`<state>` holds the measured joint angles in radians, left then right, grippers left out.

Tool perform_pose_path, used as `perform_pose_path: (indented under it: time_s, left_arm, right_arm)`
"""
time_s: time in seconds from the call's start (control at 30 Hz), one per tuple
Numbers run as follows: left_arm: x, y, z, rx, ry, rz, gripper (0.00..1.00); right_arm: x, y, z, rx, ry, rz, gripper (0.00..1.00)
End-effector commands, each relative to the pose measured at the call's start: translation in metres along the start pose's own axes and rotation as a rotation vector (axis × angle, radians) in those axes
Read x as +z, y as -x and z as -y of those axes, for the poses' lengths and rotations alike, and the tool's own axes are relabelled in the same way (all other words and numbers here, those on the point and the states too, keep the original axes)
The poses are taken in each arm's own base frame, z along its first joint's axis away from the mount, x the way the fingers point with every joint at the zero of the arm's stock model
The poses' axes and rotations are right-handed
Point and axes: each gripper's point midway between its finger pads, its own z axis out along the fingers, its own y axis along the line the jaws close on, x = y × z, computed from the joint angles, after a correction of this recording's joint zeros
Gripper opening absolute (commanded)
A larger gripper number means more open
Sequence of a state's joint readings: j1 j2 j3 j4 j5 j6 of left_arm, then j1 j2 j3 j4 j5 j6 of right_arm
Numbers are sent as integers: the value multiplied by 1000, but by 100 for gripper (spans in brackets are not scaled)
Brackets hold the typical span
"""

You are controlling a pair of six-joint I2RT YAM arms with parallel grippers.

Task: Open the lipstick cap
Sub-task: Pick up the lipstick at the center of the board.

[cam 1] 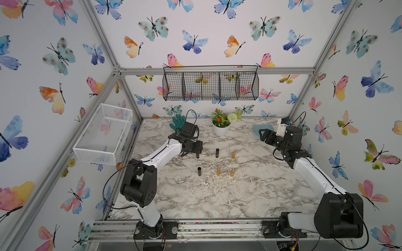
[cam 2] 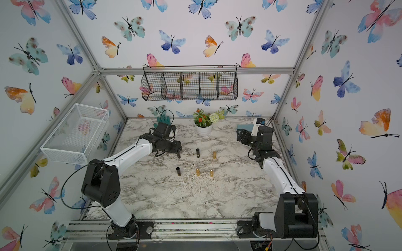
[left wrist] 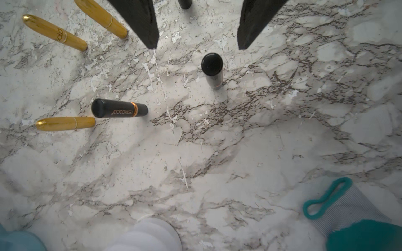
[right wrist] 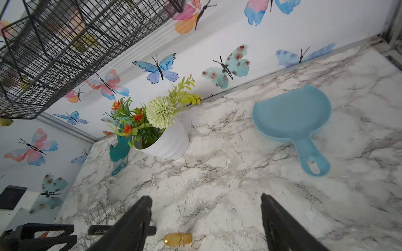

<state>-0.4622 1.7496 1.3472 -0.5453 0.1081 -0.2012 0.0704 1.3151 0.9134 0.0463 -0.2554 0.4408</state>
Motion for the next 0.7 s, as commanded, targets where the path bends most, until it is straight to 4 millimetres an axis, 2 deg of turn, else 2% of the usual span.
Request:
perform_pose_path:
  time_s: [0.0,0.17,0.43,0.67]
  left_arm:
    - [9,-17,-5,8,51,-81,58]
    - [9,-9,-18,-7,129,-56,56]
    - [17,-6,-21,4,149,-64,56]
    - [37,-4,-22,11,148,-94,46]
  right_arm:
    - [-11,-2,-7,-9,-5,-29,81]
    - [-16,-5,-16,-13,32,-26,81]
    - [-10,-13,-14,-19,39,-46,80]
    - [-7,-16,-14,-30,38,-60,76]
